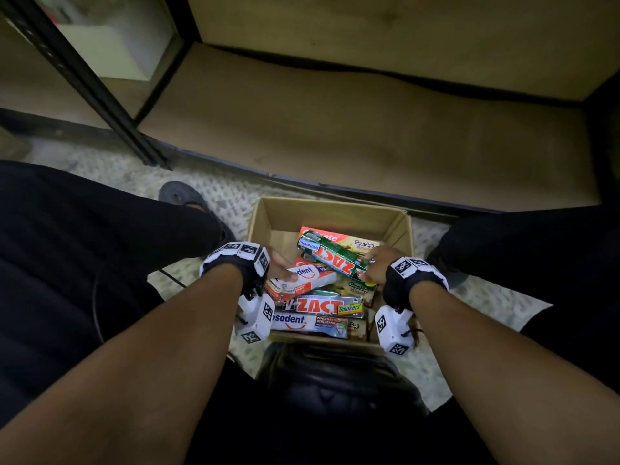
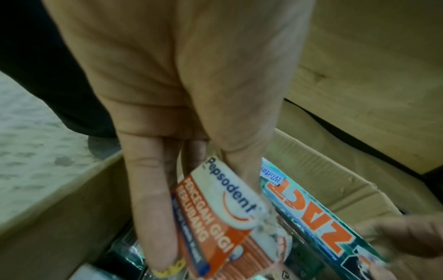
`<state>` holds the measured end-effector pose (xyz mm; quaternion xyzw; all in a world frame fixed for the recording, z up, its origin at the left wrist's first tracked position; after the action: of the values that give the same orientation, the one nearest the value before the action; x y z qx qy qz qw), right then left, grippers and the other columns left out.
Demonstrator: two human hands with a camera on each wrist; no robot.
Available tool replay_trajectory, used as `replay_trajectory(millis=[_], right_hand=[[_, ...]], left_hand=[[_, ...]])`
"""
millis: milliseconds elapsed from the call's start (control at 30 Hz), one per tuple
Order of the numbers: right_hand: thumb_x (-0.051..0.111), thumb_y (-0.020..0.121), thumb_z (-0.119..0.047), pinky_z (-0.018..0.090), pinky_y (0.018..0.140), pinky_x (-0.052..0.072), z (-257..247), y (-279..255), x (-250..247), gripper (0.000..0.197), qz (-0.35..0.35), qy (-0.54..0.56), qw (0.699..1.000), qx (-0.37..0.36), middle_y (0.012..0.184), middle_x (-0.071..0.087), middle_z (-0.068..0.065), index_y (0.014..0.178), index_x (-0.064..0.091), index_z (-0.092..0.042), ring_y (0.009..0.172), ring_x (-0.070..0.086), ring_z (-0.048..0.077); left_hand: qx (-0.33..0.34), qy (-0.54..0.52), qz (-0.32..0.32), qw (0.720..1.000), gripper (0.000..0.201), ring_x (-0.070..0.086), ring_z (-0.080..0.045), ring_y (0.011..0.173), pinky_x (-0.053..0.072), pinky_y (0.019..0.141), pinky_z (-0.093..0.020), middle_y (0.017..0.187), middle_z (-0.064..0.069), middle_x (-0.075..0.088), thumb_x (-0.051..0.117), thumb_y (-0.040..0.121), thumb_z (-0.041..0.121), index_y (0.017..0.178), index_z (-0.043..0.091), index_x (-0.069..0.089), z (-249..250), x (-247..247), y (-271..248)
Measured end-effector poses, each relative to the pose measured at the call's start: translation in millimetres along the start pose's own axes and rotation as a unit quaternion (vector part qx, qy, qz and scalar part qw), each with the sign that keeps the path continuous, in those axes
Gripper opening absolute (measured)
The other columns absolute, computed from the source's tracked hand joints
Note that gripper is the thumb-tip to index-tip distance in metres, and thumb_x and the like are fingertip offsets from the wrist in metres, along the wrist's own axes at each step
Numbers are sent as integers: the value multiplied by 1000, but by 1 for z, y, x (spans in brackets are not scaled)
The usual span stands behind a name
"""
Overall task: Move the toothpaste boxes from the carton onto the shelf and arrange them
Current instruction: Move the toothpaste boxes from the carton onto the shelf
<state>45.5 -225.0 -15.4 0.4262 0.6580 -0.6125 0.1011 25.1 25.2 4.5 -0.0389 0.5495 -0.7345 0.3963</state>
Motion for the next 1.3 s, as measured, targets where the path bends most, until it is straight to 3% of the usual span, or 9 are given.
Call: replay_trajectory(millis=[167, 300, 433, 567, 700, 767, 933, 1200, 1300], right_hand=[[76, 54, -29, 48, 74, 61, 27, 40, 10, 49, 7, 74, 997, 26, 96, 72, 11, 100, 68, -13, 80, 71, 31], [78, 59, -23, 51, 78, 60, 38, 52, 15, 63, -6, 141, 989, 48, 103, 70, 15, 118, 61, -11, 86, 71, 36], [76, 77, -17, 47, 88, 57, 22, 2, 5, 56, -43, 187, 980, 47, 121, 62, 14, 128, 54, -5, 105, 65, 33], [72, 88, -24, 35, 76, 52, 15, -6, 13, 40, -63, 129, 988, 61, 108, 65, 13, 118, 56, -1, 89, 62, 28], [71, 88, -16, 38, 94, 51, 7, -2, 15, 50, -52, 98, 993, 42, 130, 59, 15, 133, 52, -4, 112, 60, 30], [69, 88, -12, 34, 94, 50, 3, 1, 16, 41, -57, 127, 990, 22, 119, 61, 13, 126, 54, -9, 107, 60, 28], [70, 85, -32, 23, 48, 38, -4, 16, 14, 32, -33, 146, 989, 9, 76, 63, 5, 102, 63, -6, 58, 56, 15], [76, 80, -27, 22, 49, 39, -2, 30, 11, 28, -30, 194, 980, 12, 57, 55, -2, 64, 57, -15, 51, 53, 14], [77, 81, -25, 23, 53, 42, 0, 28, 12, 17, -46, 218, 975, 15, 72, 64, -2, 74, 62, -18, 62, 60, 12]], left_hand=[[40, -85, 18, 995, 41, 68, -10, 63, 56, 60, -22, 71, 3, 72, 65, 93, 12, 131, -3, 58, -3, -6, -9], [52, -136, 46, 988, 38, 64, -18, 69, 55, 73, -31, 77, -3, 69, 67, 91, 9, 126, -5, 61, -7, -11, -9], [48, -161, 78, 983, 37, 63, -6, 46, 55, 60, -27, 61, 3, 70, 64, 92, 7, 126, -8, 59, -9, -13, -1], [55, -113, 105, 986, 35, 53, -15, 76, 37, 49, -11, 107, -11, 60, 61, 95, 10, 126, -5, 56, -2, -12, 10], [48, -86, 87, 991, 25, 47, -14, 60, 43, 47, -20, 83, -3, 53, 65, 91, 1, 103, 8, 45, -10, 6, 29], [35, -76, 100, 991, 29, 51, -24, 62, 43, 43, -17, 79, -3, 52, 69, 89, 3, 103, 7, 44, -10, 9, 39], [-6, -37, 53, 998, 72, 60, -34, 112, 53, 93, -45, 132, -10, 56, 79, 79, 31, 139, 19, 41, -3, 14, 62], [-16, -44, 76, 996, 62, 66, -34, 85, 44, 68, -30, 108, -20, 70, 56, 89, 58, 108, 0, 68, 1, 8, 82], [-19, -89, 86, 992, 56, 65, -39, 106, 53, 86, -47, 118, -21, 66, 67, 87, 45, 122, 2, 61, 4, 6, 83]])
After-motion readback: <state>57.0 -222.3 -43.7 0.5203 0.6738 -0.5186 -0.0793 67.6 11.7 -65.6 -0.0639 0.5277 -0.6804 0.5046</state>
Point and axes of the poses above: each hand's wrist, its own y-axis towards the middle knuckle, its own x-axis out of the palm, z = x × y, the point moved 5 cm from there along y, towards the middle knuckle
